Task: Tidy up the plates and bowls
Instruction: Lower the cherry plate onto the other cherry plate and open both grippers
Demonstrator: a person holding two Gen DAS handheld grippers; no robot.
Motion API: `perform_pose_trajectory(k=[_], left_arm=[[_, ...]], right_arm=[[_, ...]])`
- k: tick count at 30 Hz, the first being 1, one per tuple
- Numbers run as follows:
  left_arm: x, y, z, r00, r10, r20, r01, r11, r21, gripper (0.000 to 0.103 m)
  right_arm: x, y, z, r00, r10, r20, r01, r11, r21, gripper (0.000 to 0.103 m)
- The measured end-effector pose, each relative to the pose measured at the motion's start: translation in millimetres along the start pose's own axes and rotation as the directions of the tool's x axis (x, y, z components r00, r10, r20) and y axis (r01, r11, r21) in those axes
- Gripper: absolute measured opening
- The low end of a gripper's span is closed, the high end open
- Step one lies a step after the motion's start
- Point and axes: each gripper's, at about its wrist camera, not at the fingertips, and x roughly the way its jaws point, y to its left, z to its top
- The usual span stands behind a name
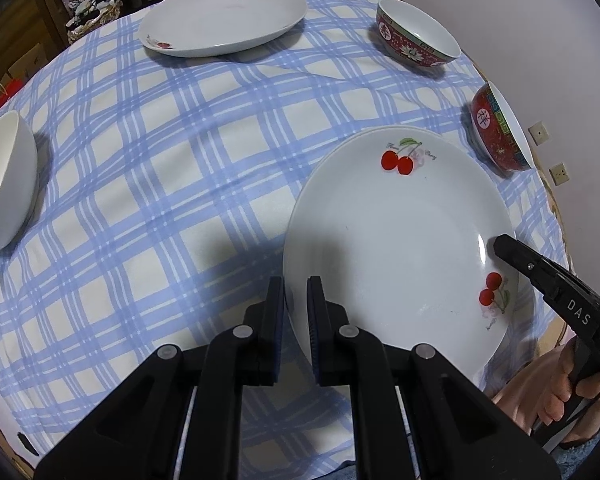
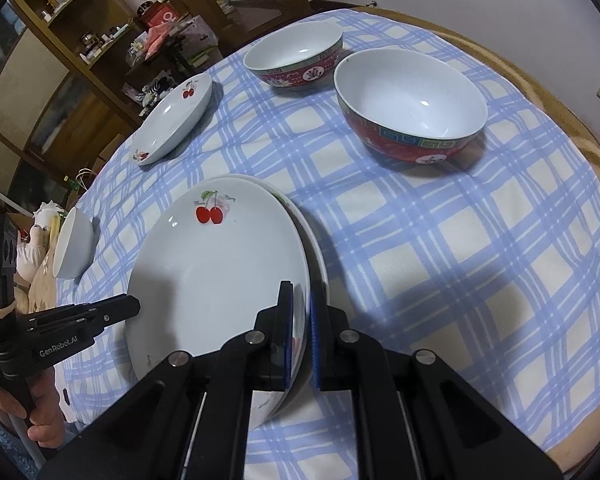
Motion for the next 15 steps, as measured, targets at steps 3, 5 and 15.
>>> perform_pose_trajectory(k=[3,5,15], left_arm=[[0.1,-0.7,-0.3,1.0,0.006,0.002,-0.006,1.0,0.008,0.01],[0.4,-0.8,-0.3,1.0,0.005,0.002,-0.005,1.0,0.006,0.01],[0.8,0.4,-1.3,1.0,-0.006,0.008,0.006,1.0,0.001,0.01]], right_arm=[[-0.6,0.3,0.4,1.0,0.003,-0.001,-0.003,1.0,0.005,0.009],[0.1,0.1,0.1,1.0,0.001,0.0,-0.001,1.0,0.001,0.009],[0.8,-0.5,0.2,1.0,0.004,0.001,-0.004,1.0,0.009,0.011]])
